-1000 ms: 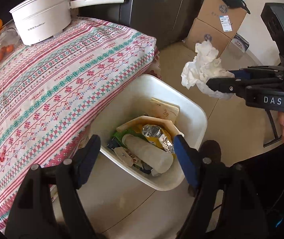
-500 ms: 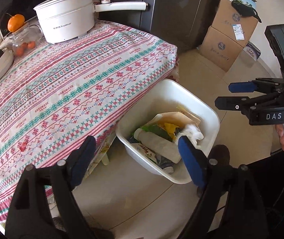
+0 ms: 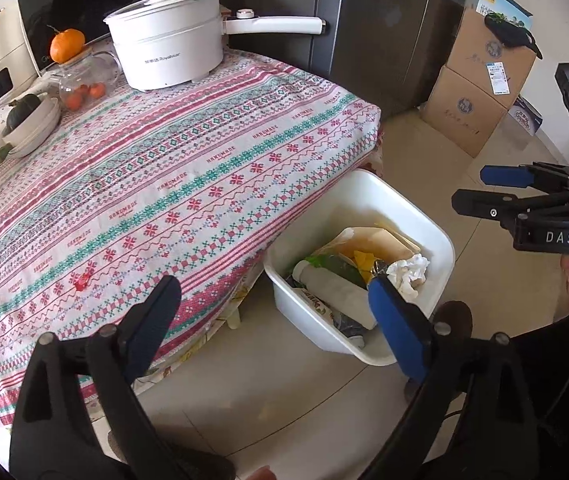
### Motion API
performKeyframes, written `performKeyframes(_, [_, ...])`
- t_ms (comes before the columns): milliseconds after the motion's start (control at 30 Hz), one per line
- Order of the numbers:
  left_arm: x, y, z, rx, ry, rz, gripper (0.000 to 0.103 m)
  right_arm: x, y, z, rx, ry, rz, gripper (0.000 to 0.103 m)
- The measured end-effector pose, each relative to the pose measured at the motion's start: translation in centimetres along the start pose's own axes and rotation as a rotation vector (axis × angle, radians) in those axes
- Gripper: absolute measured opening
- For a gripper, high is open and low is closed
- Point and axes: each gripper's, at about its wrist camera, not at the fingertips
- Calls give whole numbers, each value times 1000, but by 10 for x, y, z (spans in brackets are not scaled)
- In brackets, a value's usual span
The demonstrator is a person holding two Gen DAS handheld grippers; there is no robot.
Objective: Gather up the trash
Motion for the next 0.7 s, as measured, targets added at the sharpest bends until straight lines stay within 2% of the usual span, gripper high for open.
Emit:
performKeyframes(67, [1, -8, 2, 31, -4, -24, 99, 2, -9, 5, -16, -15, -35, 77])
performKeyframes(200, [4, -28, 10, 98, -52, -92, 102, 6, -23, 16, -48, -47, -92, 88])
performKeyframes(433, [1, -47, 27, 158, -162, -131, 102, 8, -47, 40, -117, -96, -185, 96])
performKeyframes(500, [-2, -54, 29, 166, -183, -158, 102, 9, -53, 47, -116, -105, -206, 103])
performKeyframes(700, [-7, -69, 33, 164, -220, -212, 102, 10, -71, 64, -122, -124, -279, 103])
Point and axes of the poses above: each gripper's, at about its wrist camera, not at the fingertips, and y roughly the way its jaws point, z to its left, x to its top, and after that the axes turned 7 degrees about -y, right-handed
